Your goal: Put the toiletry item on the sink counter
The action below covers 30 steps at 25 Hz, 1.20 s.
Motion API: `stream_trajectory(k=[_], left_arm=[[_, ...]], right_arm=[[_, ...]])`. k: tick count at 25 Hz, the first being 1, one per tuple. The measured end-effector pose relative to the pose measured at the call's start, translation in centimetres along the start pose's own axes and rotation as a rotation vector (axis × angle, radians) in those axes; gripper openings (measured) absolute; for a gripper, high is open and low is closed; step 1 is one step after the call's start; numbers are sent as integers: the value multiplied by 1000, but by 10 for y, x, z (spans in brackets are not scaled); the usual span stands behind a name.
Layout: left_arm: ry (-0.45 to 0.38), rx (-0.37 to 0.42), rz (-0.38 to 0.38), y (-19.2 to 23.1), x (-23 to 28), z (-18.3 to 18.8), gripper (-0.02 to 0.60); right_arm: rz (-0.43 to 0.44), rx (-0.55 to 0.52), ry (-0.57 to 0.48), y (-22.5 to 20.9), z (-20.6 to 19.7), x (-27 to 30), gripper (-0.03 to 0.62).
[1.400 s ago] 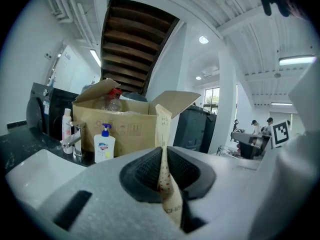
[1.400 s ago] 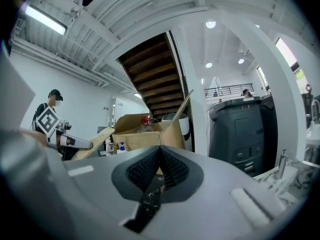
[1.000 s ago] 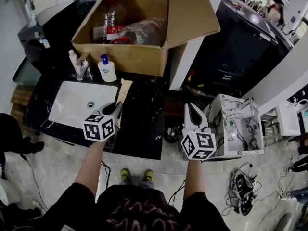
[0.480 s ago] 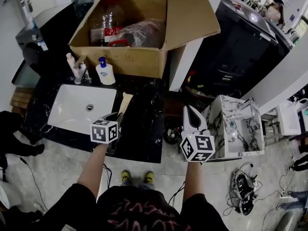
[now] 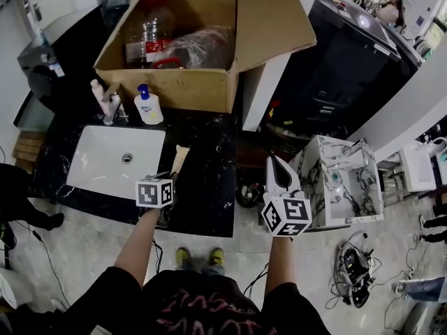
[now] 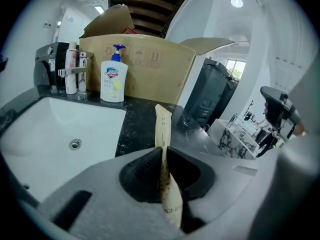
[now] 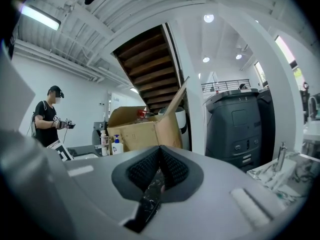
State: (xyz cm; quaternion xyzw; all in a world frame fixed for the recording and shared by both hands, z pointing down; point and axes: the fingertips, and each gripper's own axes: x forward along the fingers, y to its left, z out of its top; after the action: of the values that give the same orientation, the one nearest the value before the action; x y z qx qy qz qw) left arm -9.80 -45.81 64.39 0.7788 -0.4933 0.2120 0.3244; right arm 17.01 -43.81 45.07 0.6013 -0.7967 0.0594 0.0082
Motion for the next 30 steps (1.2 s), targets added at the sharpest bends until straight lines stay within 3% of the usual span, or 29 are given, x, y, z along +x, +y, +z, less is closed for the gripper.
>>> stream_trajectory(k=[18,30], left_arm=[[60,-14,31,16,10,-22,46],[57,6,16,13,-2,-20,144]], right_arm=[[-31,-8,21,-1,-7,-6,2],[-37,-8,10,2,-1,-11,2]])
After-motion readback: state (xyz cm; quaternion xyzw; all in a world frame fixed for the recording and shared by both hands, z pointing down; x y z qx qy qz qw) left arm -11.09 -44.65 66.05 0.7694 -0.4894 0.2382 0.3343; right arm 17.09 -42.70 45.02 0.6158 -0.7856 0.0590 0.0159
